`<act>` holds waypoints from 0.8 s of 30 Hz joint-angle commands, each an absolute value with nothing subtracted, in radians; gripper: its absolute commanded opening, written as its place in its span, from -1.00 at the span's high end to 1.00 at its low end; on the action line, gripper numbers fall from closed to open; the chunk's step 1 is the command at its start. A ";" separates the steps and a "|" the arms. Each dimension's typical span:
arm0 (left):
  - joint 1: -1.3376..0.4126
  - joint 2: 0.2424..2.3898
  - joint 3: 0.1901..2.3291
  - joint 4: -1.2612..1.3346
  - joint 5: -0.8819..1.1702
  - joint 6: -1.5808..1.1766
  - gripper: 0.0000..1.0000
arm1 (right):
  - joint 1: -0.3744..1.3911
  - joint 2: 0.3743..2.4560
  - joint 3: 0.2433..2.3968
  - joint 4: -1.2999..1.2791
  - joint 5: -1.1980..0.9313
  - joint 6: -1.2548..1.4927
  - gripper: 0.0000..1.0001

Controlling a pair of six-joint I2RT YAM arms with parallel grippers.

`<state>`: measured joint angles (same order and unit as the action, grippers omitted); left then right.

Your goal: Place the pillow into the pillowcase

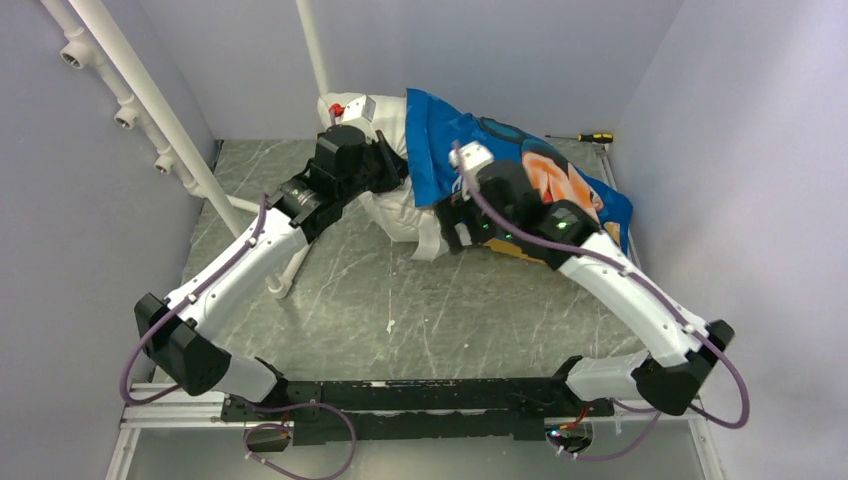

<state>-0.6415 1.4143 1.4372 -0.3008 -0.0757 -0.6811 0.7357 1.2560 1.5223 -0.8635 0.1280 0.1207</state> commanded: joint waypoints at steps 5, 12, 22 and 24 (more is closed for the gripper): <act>-0.638 1.428 1.639 -0.287 -0.009 -0.779 1.00 | 0.878 1.312 1.340 -0.441 0.395 -0.079 -0.99; -0.635 1.404 1.621 -0.238 0.065 -0.844 1.00 | 0.896 1.390 1.257 -0.124 0.674 -0.133 -0.96; -0.603 1.398 1.677 -0.314 0.107 -0.786 0.66 | 0.842 1.372 1.312 -0.078 0.502 -0.106 1.00; -0.587 1.380 1.675 -0.328 0.105 -0.750 -0.14 | 0.806 1.355 1.349 -0.127 0.438 -0.056 1.00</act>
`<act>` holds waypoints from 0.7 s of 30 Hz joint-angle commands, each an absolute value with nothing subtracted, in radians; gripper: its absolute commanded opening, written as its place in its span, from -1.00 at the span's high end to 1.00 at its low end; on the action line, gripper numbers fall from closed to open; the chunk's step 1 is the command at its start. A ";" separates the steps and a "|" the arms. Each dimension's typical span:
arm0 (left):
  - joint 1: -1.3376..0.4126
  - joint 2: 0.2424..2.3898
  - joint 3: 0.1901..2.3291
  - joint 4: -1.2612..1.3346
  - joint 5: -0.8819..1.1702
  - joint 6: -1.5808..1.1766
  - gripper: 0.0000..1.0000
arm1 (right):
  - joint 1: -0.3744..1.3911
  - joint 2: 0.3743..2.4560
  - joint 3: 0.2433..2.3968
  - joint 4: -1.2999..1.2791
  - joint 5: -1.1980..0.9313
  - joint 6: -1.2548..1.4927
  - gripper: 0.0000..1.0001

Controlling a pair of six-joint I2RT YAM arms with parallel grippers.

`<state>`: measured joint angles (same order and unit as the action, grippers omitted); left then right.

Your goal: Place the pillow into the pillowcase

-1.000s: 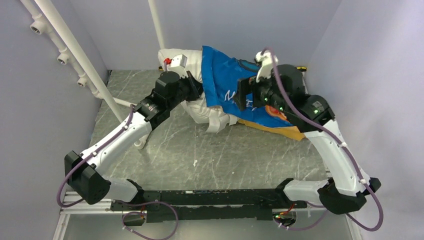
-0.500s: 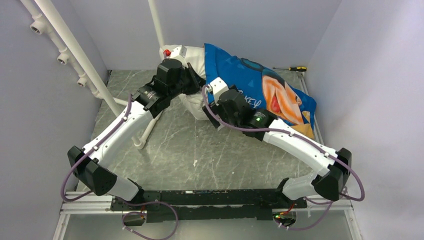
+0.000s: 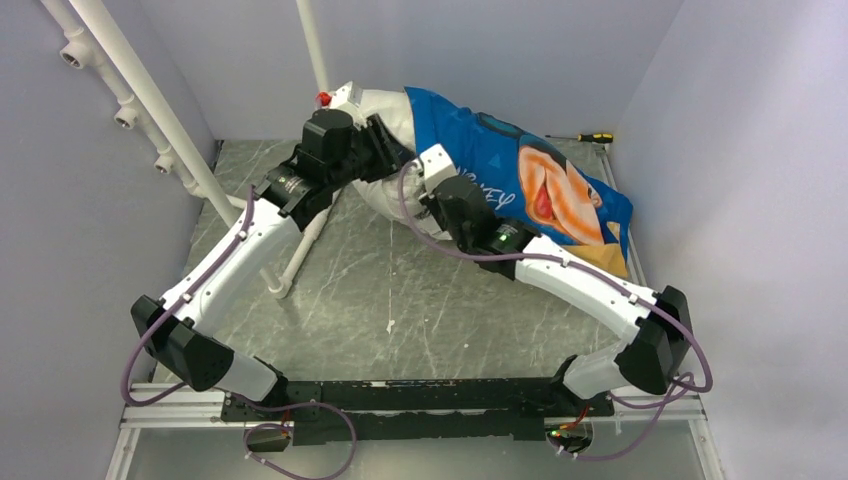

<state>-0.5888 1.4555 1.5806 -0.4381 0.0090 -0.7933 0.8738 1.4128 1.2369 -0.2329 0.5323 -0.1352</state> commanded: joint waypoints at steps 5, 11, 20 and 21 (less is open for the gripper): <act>-0.558 1.347 1.710 -0.416 0.081 -0.644 -0.91 | 0.655 1.361 1.496 -0.287 0.229 0.112 1.00; -0.560 1.246 1.508 -0.238 0.315 -0.486 -0.85 | 0.550 1.483 1.848 -0.536 0.043 0.177 1.00; -0.746 1.287 1.088 0.212 0.492 -0.214 -0.79 | 0.545 1.667 2.260 -0.757 -0.104 0.218 1.00; -0.747 1.322 1.071 0.268 0.505 -0.203 -0.77 | 0.545 1.676 2.287 -0.769 -0.121 0.224 1.00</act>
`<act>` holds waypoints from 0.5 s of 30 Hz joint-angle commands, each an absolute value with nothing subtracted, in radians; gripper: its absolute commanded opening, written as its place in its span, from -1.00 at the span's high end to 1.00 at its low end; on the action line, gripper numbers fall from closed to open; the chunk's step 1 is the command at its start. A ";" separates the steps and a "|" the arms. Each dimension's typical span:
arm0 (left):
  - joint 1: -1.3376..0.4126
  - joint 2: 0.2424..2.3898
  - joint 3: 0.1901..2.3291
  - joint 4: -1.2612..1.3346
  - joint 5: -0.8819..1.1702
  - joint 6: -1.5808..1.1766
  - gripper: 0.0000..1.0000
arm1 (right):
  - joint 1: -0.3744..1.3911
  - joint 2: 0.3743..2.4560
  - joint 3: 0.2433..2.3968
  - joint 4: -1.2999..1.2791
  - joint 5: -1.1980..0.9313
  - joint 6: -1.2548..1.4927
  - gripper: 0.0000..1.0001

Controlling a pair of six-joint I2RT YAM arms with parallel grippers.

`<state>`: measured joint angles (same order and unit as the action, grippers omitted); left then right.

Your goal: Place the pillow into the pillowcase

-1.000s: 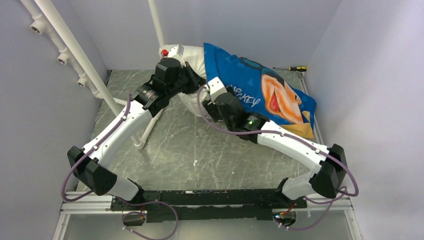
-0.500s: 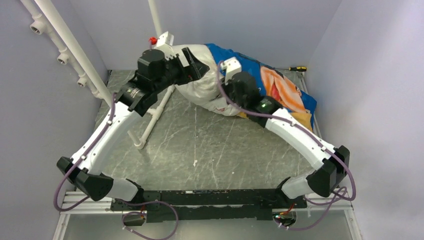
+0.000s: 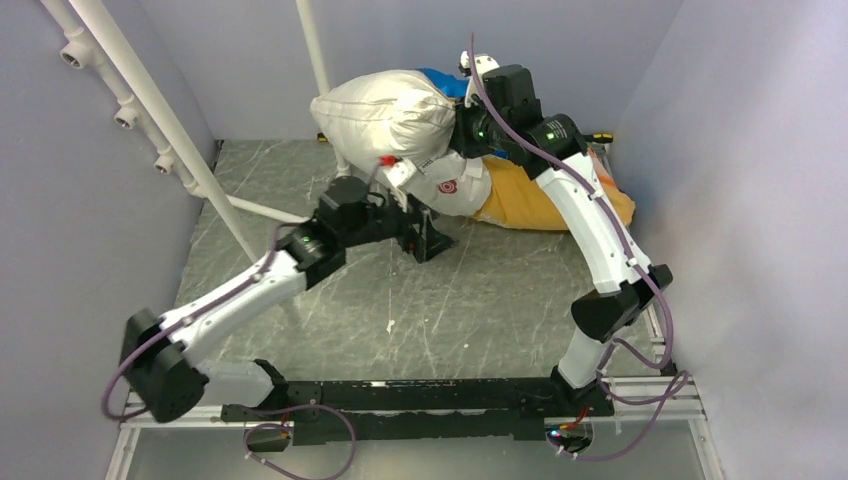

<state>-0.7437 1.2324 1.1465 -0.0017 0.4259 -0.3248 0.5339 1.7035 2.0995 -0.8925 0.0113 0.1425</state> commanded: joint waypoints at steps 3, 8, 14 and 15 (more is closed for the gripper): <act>-0.750 1.447 1.074 0.381 0.567 -0.168 -0.75 | 0.543 1.689 2.338 -0.795 -0.159 0.240 1.00; -0.749 1.674 1.109 0.611 0.692 -0.120 -0.53 | 0.539 1.676 2.302 -0.780 -0.199 0.263 1.00; -0.750 1.834 1.126 0.817 0.549 -0.024 -0.55 | 0.528 1.680 2.289 -0.777 -0.213 0.270 1.00; -0.751 1.845 1.126 0.821 0.492 -0.014 -0.58 | 0.527 1.679 2.287 -0.779 -0.210 0.269 1.00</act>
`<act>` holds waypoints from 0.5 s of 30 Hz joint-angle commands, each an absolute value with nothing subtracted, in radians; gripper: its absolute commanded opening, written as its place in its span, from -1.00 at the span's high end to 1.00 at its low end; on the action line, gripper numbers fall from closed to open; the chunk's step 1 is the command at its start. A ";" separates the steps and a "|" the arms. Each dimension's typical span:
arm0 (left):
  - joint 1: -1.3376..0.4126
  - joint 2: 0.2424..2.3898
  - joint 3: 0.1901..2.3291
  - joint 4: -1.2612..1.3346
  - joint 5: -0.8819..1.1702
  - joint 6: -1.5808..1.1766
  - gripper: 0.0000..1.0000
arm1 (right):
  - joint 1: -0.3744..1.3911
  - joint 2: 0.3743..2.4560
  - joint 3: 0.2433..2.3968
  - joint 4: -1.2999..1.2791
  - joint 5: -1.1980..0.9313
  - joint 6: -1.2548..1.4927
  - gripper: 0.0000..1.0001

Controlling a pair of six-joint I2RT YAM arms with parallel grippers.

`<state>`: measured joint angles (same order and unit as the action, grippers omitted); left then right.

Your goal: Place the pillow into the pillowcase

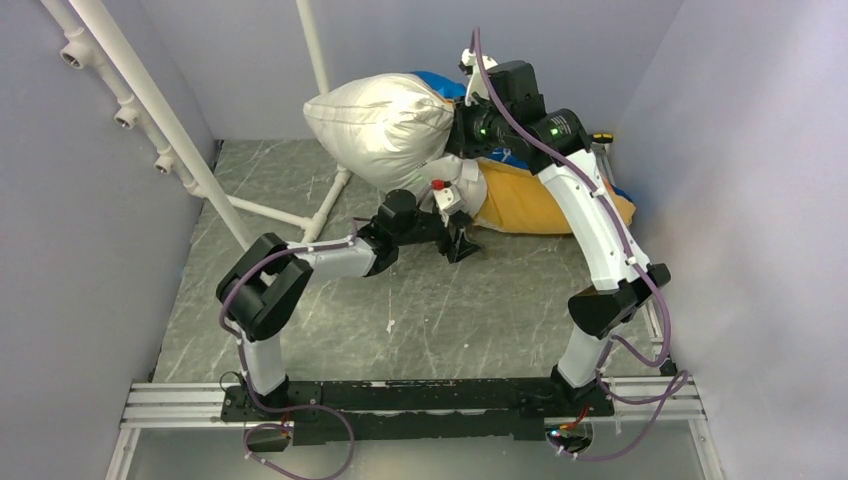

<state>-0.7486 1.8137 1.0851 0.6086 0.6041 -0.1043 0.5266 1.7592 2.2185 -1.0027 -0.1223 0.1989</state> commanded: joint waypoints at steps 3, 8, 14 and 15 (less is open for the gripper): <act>-0.751 1.860 1.125 0.808 0.356 0.076 -0.68 | 0.519 1.677 2.286 -0.783 -0.206 0.260 1.00; -0.750 1.885 1.112 0.896 0.273 0.158 -0.89 | 0.509 1.668 2.266 -0.767 -0.225 0.261 1.00; -0.747 1.900 1.110 0.969 0.219 0.240 -0.90 | 0.499 1.678 2.270 -0.767 -0.247 0.267 1.00; -0.744 1.909 1.126 0.953 0.238 0.252 -0.86 | 0.495 1.678 2.270 -0.762 -0.256 0.272 1.00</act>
